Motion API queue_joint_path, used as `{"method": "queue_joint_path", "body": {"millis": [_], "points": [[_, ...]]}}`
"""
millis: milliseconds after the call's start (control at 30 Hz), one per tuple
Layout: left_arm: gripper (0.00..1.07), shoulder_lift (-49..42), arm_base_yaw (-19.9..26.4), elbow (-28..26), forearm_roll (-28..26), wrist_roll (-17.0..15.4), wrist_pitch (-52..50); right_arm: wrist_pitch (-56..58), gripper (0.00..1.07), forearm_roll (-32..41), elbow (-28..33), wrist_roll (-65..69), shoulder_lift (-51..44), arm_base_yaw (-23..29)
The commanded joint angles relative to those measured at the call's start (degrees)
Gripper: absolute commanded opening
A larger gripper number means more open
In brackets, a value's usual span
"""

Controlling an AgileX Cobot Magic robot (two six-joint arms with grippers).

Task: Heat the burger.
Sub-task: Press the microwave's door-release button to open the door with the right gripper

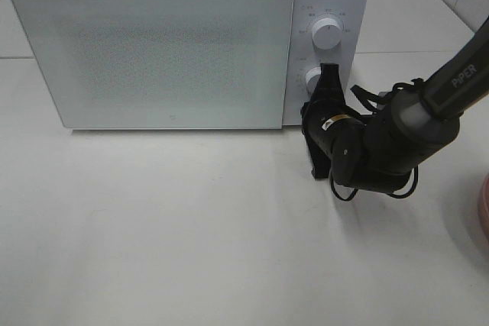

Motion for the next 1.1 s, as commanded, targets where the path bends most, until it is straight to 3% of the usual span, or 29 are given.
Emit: {"method": "queue_joint_path", "body": {"millis": [33, 700, 933, 1100], "points": [[1.0, -1.2, 0.17, 0.29, -0.29, -0.06, -0.06, -14.84, 0.0, -3.15, -5.67, -1.32, 0.29, -1.03], [1.0, -1.2, 0.17, 0.29, -0.29, -0.06, -0.06, -12.95, 0.0, -3.21, -5.56, -4.24, 0.23, -0.86], [1.0, -1.2, 0.17, 0.29, -0.29, -0.06, -0.06, -10.89, 0.0, -2.52, -2.12, -4.53, -2.12, -0.86], [1.0, -1.2, 0.17, 0.29, -0.29, -0.06, -0.06, -1.55, 0.0, -3.78, 0.52, -4.53, -4.7, -0.86]]}}
